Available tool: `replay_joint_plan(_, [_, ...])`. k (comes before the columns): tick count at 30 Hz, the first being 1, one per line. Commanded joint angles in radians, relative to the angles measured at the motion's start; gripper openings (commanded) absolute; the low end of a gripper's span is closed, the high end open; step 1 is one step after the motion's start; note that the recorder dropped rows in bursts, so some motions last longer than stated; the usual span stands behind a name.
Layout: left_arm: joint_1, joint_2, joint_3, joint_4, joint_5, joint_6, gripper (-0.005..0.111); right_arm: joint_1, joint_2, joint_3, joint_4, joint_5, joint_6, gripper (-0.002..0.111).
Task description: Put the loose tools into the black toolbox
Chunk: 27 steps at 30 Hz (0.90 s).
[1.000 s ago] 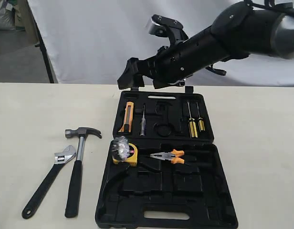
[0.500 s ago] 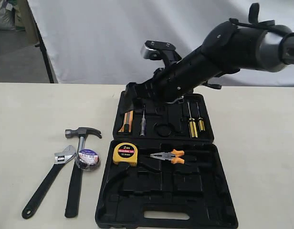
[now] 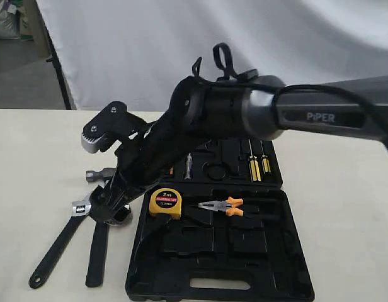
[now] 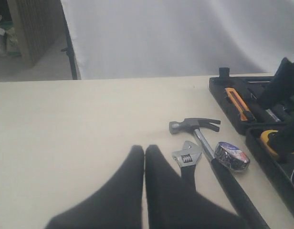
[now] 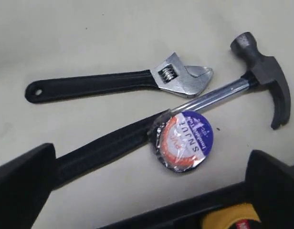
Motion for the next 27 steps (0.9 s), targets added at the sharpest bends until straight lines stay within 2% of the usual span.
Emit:
replay_joint_plan(1, [0.004,-0.003,0.003,-0.002,0.001,-0.008,0.001,0.005,0.090,-0.077,-0.043,-0.035,-0.006,0.105])
replay_joint_plan(7, [0.004,-0.003,0.003,-0.002,0.001,-0.008,0.001,0.001,0.264,-0.249,-0.055,0.062,0.004,0.105])
replay_joint_plan(15, [0.004,-0.003,0.003,-0.002,0.001,-0.008,0.001,-0.001,0.302,-0.271,-0.097,0.077,0.007,0.102])
replay_joint_plan(16, [0.004,-0.003,0.003,-0.002,0.001,-0.008,0.001,-0.001,0.302,-0.271,-0.097,0.077,0.007,0.096])
replay_joint_plan(22, [0.004,-0.003,0.003,-0.002,0.001,-0.008,0.001,-0.001,0.302,-0.271,-0.095,0.075,0.030,0.033])
replay_joint_plan(25, [0.004,-0.003,0.003,-0.002,0.001,-0.008,0.001,0.003,0.300,-0.271,-0.083,0.078,0.037,0.008])
replay_joint_plan(27, [0.004,-0.003,0.003,-0.002,0.001,-0.008,0.001,0.005,0.286,-0.271,-0.080,0.078,0.040,0.000])
